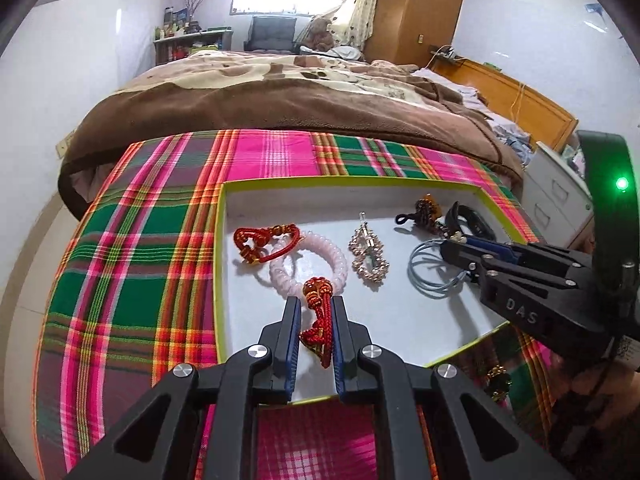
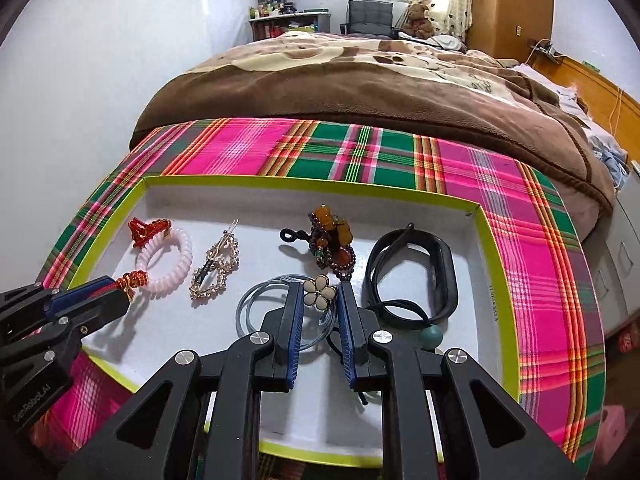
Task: Organize jewelry
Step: 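Carry both items into the yellow box and open both tools, then withdraw both tools from the box toward the lilac coil and brooch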
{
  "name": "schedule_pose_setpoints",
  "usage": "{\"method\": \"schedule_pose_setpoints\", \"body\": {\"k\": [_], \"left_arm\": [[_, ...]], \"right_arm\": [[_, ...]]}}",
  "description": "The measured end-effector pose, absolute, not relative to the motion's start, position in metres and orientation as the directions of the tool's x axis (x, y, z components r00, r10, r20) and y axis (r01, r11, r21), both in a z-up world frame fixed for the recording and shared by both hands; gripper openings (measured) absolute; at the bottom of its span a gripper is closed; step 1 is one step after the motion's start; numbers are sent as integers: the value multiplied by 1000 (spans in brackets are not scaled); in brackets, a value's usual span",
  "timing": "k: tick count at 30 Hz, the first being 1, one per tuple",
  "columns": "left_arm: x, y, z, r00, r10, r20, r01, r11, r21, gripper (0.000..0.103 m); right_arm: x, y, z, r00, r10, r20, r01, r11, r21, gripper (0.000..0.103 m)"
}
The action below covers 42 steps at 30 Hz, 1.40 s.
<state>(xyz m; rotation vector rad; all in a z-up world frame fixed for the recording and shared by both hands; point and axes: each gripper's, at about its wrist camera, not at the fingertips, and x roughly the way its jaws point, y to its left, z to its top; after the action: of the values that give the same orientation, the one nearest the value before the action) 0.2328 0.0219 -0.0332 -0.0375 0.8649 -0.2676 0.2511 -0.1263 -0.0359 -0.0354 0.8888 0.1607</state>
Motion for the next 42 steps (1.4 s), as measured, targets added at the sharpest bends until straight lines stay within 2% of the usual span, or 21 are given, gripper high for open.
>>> {"method": "schedule_pose_setpoints", "body": {"k": [5,9,10,12,19,22,34,36,42], "left_arm": [[233,21,-34,616,-234,-752,205,970,-134,17],[232,21,-33,624,-219,-751,194,973,-122,31],[232,22,-33,627,-219,-748,193,973,-123,32],[231,22,-32,628,-222,-745,195,973,-126,32],[228,23,-28,632,-220,-743,191,973,-126,33],[226,24,-27,637,-216,-740,184,975,-127,38],[204,27,-12,665,-223,-713,178,974,-139,38],[196,28,-7,675,-225,-703,179,974,-140,38],[169,31,3,688,-252,-681,189,968,-168,39]], "right_arm": [[250,-124,-38,619,110,-778,-161,987,11,19],[250,-124,-38,623,106,-775,-155,988,10,23],[250,-124,-38,622,111,-775,-159,987,14,27],[249,-124,-37,623,119,-773,-164,986,20,35],[246,-123,-35,630,124,-767,-166,986,23,35],[243,-125,-34,631,129,-765,-163,986,33,35],[220,-131,-14,669,176,-722,-172,982,81,36],[212,-133,-10,676,189,-712,-177,980,92,49],[186,-139,1,698,212,-683,-190,976,109,50]]}}
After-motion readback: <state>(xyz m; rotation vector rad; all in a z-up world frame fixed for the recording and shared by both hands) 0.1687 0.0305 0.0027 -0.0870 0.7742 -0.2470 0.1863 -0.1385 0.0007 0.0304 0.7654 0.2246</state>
